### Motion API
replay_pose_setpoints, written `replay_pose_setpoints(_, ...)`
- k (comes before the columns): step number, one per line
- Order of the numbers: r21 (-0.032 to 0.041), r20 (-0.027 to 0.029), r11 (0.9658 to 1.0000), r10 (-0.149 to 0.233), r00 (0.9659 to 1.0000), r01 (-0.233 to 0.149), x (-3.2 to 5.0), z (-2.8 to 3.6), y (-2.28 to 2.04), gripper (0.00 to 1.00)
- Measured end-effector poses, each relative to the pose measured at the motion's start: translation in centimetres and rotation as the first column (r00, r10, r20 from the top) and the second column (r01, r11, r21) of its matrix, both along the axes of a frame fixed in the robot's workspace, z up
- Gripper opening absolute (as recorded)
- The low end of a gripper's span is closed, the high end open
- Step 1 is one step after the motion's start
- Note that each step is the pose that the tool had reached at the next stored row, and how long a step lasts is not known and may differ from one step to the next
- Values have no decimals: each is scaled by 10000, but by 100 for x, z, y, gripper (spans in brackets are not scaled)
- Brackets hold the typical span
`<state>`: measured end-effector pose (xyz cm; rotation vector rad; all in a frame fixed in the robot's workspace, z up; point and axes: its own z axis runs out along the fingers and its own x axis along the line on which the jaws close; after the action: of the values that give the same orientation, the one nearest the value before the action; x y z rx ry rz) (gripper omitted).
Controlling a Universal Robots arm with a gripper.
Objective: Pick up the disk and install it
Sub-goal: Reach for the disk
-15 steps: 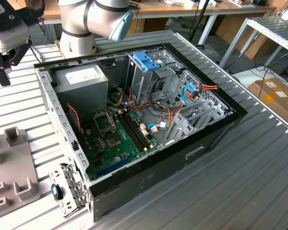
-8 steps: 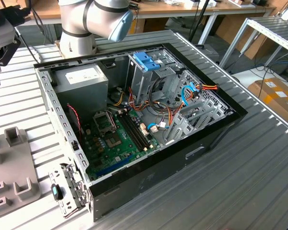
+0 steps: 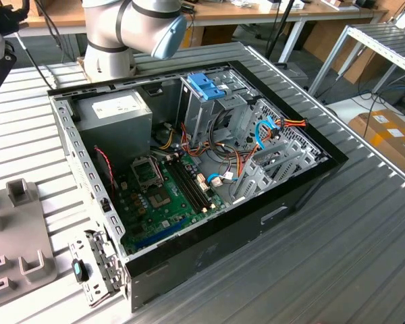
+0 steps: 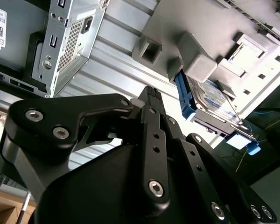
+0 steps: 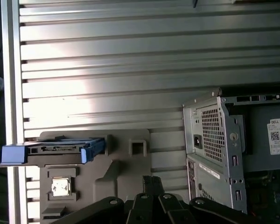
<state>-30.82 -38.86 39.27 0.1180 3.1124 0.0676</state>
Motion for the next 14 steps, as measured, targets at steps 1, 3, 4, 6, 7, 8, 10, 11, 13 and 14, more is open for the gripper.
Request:
replay_pose_setpoints(1,0,0,10000,1,10000,-1,-13,0,6,11)
replay_pose_setpoints(3,0,-1,10000,1,10000,-1,-42,-1,16,11)
replay_pose_setpoints(4,-1,-1,10000,1,10000,-1,-60,-1,21,11)
replay_pose_setpoints(6,-1,-1,10000,0,10000,0,-105,-2,29,11)
replay_pose_setpoints(7,0,-1,10000,0,10000,0,-137,-3,34,11)
replay_pose_setpoints(8,-1,-1,10000,0,10000,0,-153,-3,36,11)
replay_pose_setpoints(10,-1,-1,10000,0,10000,0,-185,-3,38,11)
replay_pose_setpoints(11,-1,-1,10000,0,10000,0,-191,-3,38,11)
replay_pose_setpoints(13,-1,-1,10000,1,10000,-1,-194,-3,39,11)
replay_pose_setpoints(14,-1,-1,10000,0,10000,0,-195,-3,39,11)
